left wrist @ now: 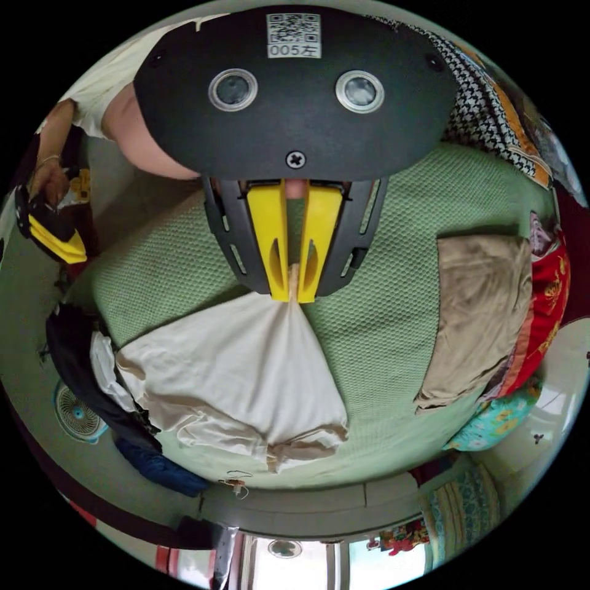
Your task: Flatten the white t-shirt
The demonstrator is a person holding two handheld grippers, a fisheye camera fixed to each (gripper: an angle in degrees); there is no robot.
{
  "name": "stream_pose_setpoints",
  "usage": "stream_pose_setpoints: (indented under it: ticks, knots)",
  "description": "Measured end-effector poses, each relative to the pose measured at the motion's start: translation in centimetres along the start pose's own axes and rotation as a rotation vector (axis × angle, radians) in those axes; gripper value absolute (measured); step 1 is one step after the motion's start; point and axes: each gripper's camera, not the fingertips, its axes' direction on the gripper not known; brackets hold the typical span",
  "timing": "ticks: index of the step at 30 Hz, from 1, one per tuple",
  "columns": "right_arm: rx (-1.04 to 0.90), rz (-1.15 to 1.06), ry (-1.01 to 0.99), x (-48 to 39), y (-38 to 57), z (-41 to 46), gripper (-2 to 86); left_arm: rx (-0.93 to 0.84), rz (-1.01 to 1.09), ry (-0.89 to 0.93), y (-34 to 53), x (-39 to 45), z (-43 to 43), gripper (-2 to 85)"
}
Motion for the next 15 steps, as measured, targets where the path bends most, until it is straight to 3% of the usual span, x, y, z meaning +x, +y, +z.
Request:
stream_pose_setpoints:
  ticks: [10, 15]
  knots:
    - [-0.010, -0.053, 0.008, -2.3, 1.9, -0.5, 4.0, -0.048, -0.051, -0.096, 6.1, -3.1, -6.0, 2.9]
    - [-0.010, -0.038, 0.169, -3.7, 1.6, 0.7, 4.2, -0.064, -0.111, -0.071, 9.5, -5.7, -7.8, 2.8]
